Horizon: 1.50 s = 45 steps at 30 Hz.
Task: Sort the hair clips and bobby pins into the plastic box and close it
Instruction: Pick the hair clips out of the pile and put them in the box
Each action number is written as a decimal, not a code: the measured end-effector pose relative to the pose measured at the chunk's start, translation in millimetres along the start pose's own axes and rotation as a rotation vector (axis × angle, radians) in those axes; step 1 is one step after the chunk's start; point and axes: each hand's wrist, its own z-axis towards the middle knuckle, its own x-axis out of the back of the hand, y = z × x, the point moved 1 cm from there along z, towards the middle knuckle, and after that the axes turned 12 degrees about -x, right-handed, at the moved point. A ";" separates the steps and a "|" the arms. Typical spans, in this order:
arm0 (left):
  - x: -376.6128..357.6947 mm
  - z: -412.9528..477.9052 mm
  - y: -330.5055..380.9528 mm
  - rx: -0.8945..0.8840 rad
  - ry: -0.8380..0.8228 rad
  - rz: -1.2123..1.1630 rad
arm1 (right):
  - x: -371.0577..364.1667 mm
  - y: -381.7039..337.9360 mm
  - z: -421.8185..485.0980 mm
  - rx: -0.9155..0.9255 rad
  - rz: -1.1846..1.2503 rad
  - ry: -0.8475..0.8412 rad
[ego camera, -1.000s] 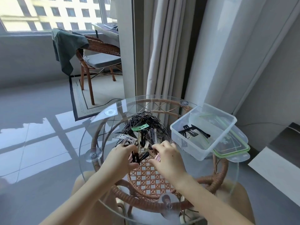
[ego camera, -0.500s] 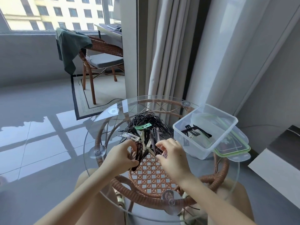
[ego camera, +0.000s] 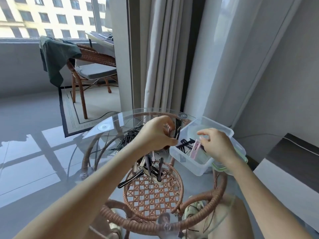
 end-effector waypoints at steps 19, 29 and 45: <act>-9.1 -86.4 -80.9 0.168 -0.292 0.591 | -90.2 -39.7 -89.4 0.223 -0.247 -0.310; -37.0 -102.4 -95.5 0.093 -0.006 0.566 | -107.8 -33.9 -83.2 0.541 -0.332 -0.135; -35.4 -84.6 -88.0 -0.128 -0.007 0.480 | -40.9 -43.2 -57.6 -0.204 0.638 -0.685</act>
